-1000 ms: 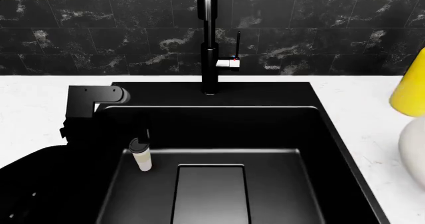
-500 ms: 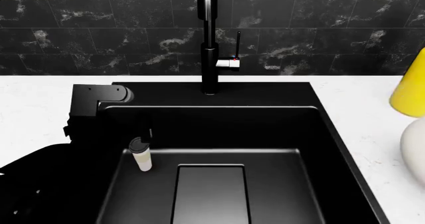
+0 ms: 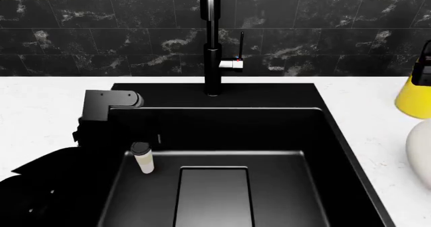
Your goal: Pick the cup and bowl from the sink and place them on the counter for drying.
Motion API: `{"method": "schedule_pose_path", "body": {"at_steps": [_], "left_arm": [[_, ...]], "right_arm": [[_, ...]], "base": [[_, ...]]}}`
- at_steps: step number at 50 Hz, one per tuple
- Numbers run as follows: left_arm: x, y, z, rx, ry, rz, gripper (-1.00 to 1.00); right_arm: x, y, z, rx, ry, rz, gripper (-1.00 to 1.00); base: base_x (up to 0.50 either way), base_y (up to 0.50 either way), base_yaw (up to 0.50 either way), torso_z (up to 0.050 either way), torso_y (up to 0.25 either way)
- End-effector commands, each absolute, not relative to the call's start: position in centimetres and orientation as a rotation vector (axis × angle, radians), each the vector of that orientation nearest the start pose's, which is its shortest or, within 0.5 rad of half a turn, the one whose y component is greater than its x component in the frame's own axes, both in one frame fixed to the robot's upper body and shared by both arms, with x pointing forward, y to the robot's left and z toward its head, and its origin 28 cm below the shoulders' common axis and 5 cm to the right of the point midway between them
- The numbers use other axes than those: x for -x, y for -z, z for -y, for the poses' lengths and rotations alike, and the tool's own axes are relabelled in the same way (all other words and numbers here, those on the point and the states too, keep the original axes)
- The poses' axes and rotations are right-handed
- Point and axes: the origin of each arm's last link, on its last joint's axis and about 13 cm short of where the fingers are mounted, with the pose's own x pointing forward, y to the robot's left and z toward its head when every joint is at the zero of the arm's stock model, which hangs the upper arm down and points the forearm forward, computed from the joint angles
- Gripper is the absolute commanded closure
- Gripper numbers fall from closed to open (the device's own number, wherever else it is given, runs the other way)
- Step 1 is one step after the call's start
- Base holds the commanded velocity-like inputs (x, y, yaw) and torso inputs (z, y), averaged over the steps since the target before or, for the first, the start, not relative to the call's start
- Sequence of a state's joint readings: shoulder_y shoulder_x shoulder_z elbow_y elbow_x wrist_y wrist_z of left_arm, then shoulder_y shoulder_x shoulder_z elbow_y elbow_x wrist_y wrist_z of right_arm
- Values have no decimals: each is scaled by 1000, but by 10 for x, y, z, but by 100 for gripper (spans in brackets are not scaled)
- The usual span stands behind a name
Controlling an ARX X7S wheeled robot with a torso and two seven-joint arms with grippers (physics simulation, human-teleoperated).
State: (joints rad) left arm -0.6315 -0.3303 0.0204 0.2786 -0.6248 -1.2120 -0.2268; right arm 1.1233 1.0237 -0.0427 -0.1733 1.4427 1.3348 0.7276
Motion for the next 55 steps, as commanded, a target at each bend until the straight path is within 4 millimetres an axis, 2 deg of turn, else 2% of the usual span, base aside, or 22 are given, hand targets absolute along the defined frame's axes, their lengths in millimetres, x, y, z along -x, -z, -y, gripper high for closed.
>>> {"method": "schedule_pose_path", "body": {"at_steps": [1, 13, 17, 19, 29, 35, 47, 55], "left_arm": [[-284, -159, -244, 55, 106, -347, -100], [-292, -148, -223, 50, 57, -358, -100], [-293, -140, -217, -56, 25, -360, -100], [-293, -136, -213, -52, 23, -364, -100], [-304, -116, -207, 3, -140, -349, -100], [-310, -101, -197, 18, -144, -377, -100], [-329, -74, -195, 65, -145, -440, -100], [-338, -69, -203, 52, -202, -438, -100]], "right_arm": [[-229, -333, 224, 45, 114, -103, -100], [-241, -329, 199, 50, 13, -96, -100], [-245, -328, 193, 56, -16, -95, -100], [-246, -327, 191, 60, -28, -97, -100], [-247, -320, 187, 50, -48, -106, -100], [-247, -315, 187, 46, -52, -115, -100], [-247, -312, 185, 47, -64, -124, -100], [-250, -311, 184, 47, -69, -126, -100]], "base": [[0, 0, 0, 0, 0], [0, 0, 0, 0, 0], [0, 0, 0, 0, 0], [0, 0, 0, 0, 0], [0, 0, 0, 0, 0], [0, 0, 0, 0, 0], [0, 0, 0, 0, 0], [0, 0, 0, 0, 0]]}}
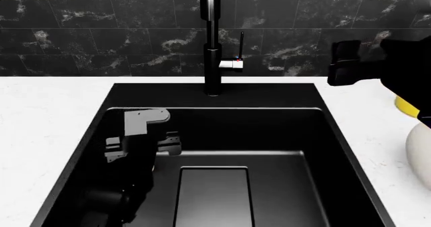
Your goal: Pick the cup and bowl from the sink and place them on the counter for drying.
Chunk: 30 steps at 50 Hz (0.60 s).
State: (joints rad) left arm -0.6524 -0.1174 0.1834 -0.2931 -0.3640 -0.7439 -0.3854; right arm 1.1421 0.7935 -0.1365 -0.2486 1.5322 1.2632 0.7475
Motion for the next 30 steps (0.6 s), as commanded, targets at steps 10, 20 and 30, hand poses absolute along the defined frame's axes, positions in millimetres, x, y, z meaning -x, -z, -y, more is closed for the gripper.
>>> {"method": "schedule_pose_path", "body": {"at_steps": [10, 20, 30], "left_arm": [[-341, -66, -210, 36, -242, -431, -100], [-347, -47, -216, 36, -262, -460, -100], [-354, -28, -219, 37, -237, -497, -100]], "right_arm": [[-252, -303, 184, 39, -71, -137, -100], [-250, -300, 183, 39, -76, -141, -100], [-251, -301, 179, 39, -95, -135, -100]], "base": [[0, 0, 0, 0, 0], [0, 0, 0, 0, 0], [0, 0, 0, 0, 0]]}}
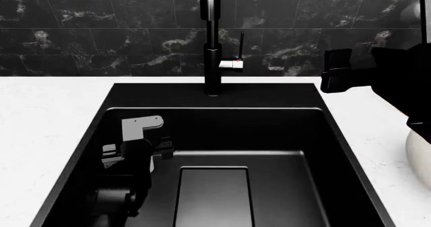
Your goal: Pick the cup and bowl from the sink and place them on the counter for drying.
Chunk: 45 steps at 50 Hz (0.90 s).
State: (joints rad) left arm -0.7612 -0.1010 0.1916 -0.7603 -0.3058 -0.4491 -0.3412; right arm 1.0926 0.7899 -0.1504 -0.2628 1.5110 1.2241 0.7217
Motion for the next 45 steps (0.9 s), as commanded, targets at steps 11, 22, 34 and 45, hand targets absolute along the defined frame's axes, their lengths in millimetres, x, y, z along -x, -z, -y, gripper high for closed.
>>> {"method": "schedule_pose_path", "body": {"at_steps": [11, 22, 34, 45], "left_arm": [[-350, -12, -235, 53, -187, -551, -100], [-344, -6, -236, 65, -167, -600, -100], [-348, -9, -231, 31, -161, -550, 100], [-332, -28, -231, -1, -152, -494, 100]], "right_arm": [[-252, -305, 180, 26, -101, -114, -100], [-251, -305, 180, 20, -100, -111, -100], [-252, -303, 180, 18, -101, -116, -100], [-253, -300, 180, 15, -103, -120, -100]], "base": [[0, 0, 0, 0, 0], [0, 0, 0, 0, 0], [0, 0, 0, 0, 0], [0, 0, 0, 0, 0]]}}
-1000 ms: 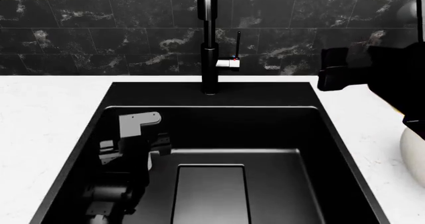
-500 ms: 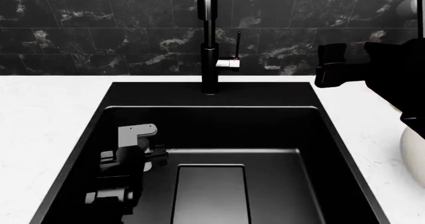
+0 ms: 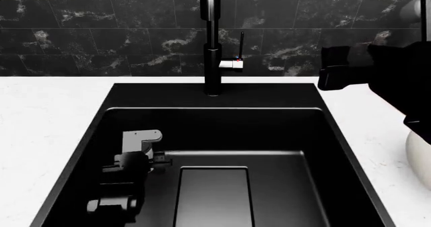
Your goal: Pick the cup and bowl from the sink and place them on the counter for drying.
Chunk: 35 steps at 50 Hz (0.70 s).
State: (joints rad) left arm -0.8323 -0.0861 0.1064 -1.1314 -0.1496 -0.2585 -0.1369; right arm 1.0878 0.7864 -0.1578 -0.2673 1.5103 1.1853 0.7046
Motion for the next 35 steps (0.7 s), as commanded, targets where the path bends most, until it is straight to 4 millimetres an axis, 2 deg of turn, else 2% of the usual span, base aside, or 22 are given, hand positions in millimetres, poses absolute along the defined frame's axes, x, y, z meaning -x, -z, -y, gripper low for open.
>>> {"method": "schedule_pose_path", "body": {"at_steps": [1, 8, 19, 25, 35], "left_arm": [[-330, -30, -232, -6, -159, -487, 100], [-310, -62, -218, -56, -109, -462, 100], [-283, -108, -211, -99, -43, -418, 100], [-268, -132, -212, -102, 48, -432, 100], [-267, -181, -229, -80, 64, -413, 100]], "right_arm": [[-253, -300, 180, 15, -103, -120, -100], [-251, -301, 181, 14, -99, -119, -100], [-254, -297, 180, 5, -104, -123, -100], [-254, -295, 180, 3, -107, -130, -100], [-253, -301, 182, 0, -103, -119, -100]], "base": [[0, 0, 0, 0, 0], [0, 0, 0, 0, 0], [0, 0, 0, 0, 0], [0, 0, 0, 0, 0], [0, 0, 0, 0, 0]]}}
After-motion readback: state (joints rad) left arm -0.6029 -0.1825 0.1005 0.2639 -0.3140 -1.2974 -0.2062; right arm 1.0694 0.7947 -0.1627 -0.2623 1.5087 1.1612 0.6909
